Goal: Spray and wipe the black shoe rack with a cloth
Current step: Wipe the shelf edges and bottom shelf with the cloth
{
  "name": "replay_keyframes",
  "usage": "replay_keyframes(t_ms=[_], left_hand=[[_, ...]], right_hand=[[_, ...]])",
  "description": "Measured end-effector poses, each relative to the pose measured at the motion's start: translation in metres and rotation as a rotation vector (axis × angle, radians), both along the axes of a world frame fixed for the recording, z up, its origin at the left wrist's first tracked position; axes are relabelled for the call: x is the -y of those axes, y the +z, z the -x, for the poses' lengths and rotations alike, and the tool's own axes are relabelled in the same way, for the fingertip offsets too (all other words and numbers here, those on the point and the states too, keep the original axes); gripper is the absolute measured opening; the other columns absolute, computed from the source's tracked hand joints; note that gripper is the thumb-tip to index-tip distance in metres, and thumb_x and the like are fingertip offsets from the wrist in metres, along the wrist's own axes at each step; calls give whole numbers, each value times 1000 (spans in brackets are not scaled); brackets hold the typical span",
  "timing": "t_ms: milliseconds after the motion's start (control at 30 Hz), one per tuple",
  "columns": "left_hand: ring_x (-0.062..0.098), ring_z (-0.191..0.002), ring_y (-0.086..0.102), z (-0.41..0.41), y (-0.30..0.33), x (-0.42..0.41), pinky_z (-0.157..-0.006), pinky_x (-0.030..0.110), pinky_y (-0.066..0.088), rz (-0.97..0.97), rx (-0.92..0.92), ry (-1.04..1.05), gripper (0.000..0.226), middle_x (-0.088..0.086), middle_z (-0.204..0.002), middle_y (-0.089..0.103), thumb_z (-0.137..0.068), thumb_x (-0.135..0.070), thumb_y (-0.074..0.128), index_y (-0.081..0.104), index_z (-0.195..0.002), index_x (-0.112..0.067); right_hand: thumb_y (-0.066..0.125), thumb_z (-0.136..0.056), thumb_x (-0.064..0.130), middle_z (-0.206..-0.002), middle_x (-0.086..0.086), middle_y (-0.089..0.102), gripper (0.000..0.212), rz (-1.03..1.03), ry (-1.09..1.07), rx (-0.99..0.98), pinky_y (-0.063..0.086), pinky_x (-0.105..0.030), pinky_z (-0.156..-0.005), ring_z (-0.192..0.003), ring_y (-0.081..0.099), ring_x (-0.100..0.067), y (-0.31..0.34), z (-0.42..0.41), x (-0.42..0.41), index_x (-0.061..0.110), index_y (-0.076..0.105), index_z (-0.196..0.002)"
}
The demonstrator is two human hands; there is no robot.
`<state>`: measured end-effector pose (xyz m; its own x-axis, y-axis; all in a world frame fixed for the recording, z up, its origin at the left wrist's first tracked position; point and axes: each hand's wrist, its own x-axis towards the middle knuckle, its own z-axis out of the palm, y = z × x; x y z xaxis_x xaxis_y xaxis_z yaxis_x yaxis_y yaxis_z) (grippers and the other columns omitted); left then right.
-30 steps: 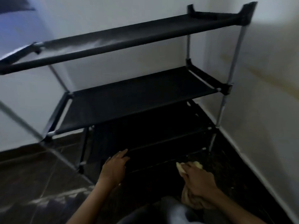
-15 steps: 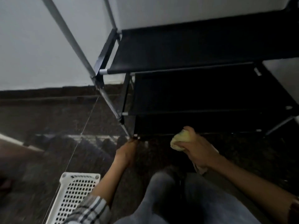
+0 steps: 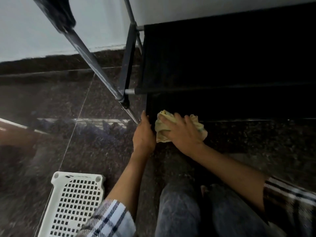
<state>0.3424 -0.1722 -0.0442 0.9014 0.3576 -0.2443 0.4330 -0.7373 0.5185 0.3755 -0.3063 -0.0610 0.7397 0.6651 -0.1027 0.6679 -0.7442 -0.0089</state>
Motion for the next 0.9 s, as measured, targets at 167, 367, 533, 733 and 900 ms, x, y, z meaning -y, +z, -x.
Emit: replay_keyframes(t_ms=[167,367,533,733,900], left_hand=[[30,-120,52,-3,3,-7,-99,43,43,-147,-84,-81,83,11,-137,50,-89,-1,50,-4,-150,-16],[34,-118,52,-6,7,-8,-98,42,41,-195,-134,-143,87,15,-133,52,-91,-8,53,-11,-149,-12],[38,-112,54,-8,9,-6,-92,45,42,-201,-136,-100,82,20,-126,55,-92,-8,51,-6,-150,-17],[35,-118,51,-10,9,-9,-98,47,43,-239,-123,-199,55,6,-137,48,-92,-2,45,38,-141,-26],[34,-118,51,-12,4,-5,-99,48,42,-235,-128,-187,49,3,-135,47,-92,-2,45,46,-136,-23]], right_hand=[[38,-92,25,-156,5,10,38,67,-106,2,36,-49,-92,-113,42,-33,11,10,25,37,56,-123],[47,-86,19,-139,-3,36,37,0,-128,91,39,-38,-83,-108,48,-28,33,16,-28,23,60,-120],[37,-97,26,-153,6,20,43,56,50,156,38,-38,-92,-114,43,-27,7,7,-28,21,42,-139],[22,-90,26,-148,9,37,52,179,-122,210,43,-37,-81,-99,54,-25,8,11,42,36,60,-123],[36,-93,14,-151,0,20,38,126,-405,40,37,-40,-86,-105,45,-33,14,18,49,15,60,-122]])
